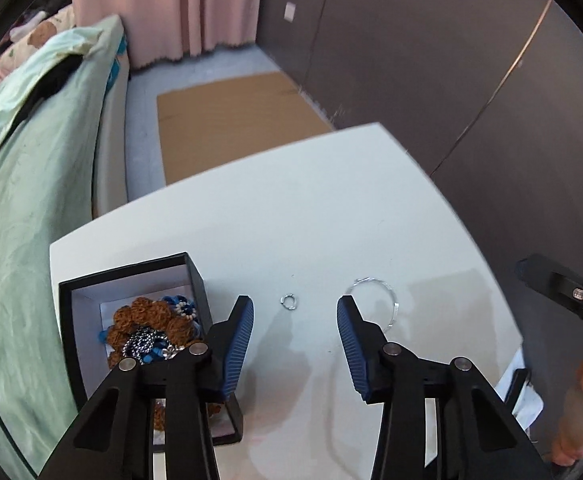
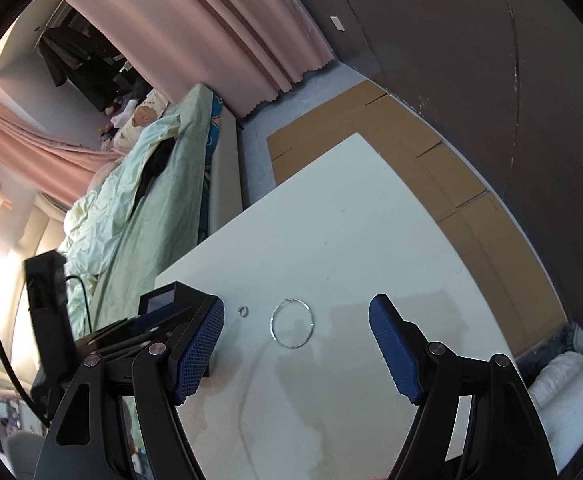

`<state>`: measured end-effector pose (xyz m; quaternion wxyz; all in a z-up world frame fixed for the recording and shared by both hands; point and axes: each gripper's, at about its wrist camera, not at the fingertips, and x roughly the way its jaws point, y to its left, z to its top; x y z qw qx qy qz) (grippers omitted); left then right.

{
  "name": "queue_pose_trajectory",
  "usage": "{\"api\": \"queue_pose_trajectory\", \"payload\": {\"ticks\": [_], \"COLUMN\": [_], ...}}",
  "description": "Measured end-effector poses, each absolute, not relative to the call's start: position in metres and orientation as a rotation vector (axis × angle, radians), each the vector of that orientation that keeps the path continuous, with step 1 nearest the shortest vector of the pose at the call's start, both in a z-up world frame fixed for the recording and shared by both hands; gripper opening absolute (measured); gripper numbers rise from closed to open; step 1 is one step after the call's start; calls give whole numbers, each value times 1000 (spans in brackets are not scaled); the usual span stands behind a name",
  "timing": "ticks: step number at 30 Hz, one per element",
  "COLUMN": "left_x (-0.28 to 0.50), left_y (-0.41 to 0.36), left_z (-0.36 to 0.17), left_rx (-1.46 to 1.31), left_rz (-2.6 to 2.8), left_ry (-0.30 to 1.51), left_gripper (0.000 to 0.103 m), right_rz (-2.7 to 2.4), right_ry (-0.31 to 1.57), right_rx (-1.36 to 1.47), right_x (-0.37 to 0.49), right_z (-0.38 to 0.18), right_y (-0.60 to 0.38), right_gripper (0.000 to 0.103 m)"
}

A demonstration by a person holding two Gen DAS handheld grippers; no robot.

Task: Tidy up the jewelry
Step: 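Grasp the small silver ring with the left gripper, then carry the small ring into the box and open the left gripper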

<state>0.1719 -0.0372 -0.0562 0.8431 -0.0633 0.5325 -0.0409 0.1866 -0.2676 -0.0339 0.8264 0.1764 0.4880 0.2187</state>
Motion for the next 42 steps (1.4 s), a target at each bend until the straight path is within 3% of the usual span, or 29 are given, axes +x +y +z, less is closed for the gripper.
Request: {"api": "queue_pose_trajectory", "payload": {"ticks": [2,19,22,24,28,42], "left_x": [178,211,212,213,213,187], "left_y": [-41,-64,-65,-64,-61,-33], "left_z": [-63,-102,-109,-114,-113,-63], "left_rx": [-112,8,15,2,-17,-143], "left_rz": [-77,5,14,17,23,-10], "left_ry": [1162,1311,1329,1341,1314,1174], "left_gripper": [33,32,22,21,14,13], "right_rz": [453,369,370,369,370,444], "right_ry": [1038,1026,1028,1028,1029,1071], "right_rx": [383,477,477,475,468,305], "right_x": [189,200,200,200,200,204], "right_z": [-35,-38,-39,-39,-39,-48], "right_y": [-274,-319,-319,-319,-318,-270], "right_gripper": [75,76,76,76,76,75]}}
